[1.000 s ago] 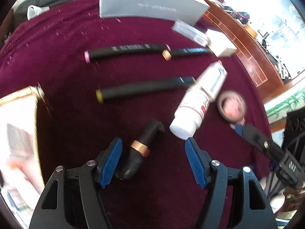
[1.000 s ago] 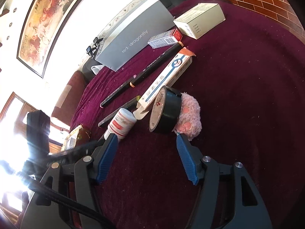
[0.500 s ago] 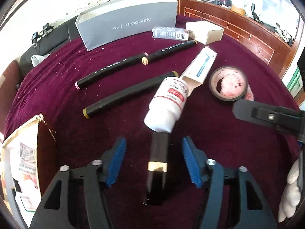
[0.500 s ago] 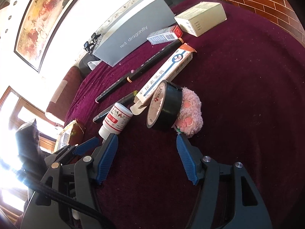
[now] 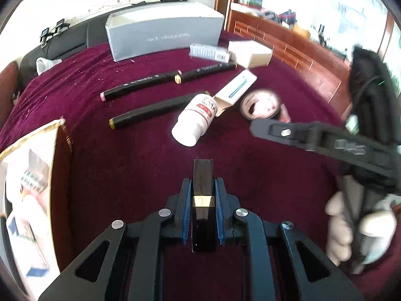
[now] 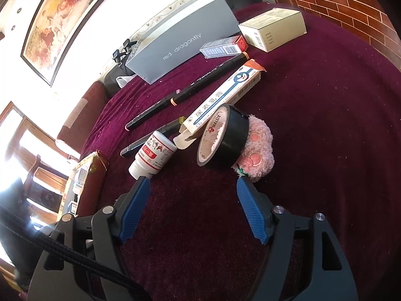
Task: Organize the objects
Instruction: 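Grasp the black marker cap with the left tool while the right tool grasps the red-labelled white bottle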
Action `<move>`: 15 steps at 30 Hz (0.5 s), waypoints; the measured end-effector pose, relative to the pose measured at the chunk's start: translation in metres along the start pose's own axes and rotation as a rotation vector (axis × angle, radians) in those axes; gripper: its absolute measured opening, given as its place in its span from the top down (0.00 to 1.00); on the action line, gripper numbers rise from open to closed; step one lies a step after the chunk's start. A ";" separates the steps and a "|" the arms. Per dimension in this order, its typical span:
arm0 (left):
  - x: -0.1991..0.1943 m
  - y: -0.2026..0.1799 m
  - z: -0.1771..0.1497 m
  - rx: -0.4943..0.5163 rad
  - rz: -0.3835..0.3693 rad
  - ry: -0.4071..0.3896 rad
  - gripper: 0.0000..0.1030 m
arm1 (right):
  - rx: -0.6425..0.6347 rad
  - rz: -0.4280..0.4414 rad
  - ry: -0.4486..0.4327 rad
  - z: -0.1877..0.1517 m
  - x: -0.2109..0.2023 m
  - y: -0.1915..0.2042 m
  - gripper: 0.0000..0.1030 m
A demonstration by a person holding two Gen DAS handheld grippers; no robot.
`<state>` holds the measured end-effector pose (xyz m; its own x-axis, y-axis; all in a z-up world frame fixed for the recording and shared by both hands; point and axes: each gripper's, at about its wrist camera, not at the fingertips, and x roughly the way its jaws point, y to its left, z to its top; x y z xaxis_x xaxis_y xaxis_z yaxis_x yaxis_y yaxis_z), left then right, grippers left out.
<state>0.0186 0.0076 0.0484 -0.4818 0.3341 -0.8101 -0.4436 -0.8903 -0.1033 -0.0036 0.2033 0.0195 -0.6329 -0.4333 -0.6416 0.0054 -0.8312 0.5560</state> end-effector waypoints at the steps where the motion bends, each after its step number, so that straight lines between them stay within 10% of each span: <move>1: -0.008 0.002 -0.003 -0.020 -0.013 -0.012 0.86 | -0.003 -0.003 -0.001 0.000 0.000 0.000 0.30; 15: -0.067 0.036 -0.039 -0.162 -0.119 -0.110 0.86 | -0.006 -0.121 0.004 0.007 -0.019 0.024 0.31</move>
<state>0.0638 -0.0589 0.0765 -0.5167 0.4636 -0.7198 -0.3791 -0.8777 -0.2932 0.0033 0.1943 0.0492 -0.6259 -0.3316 -0.7059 -0.0662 -0.8793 0.4717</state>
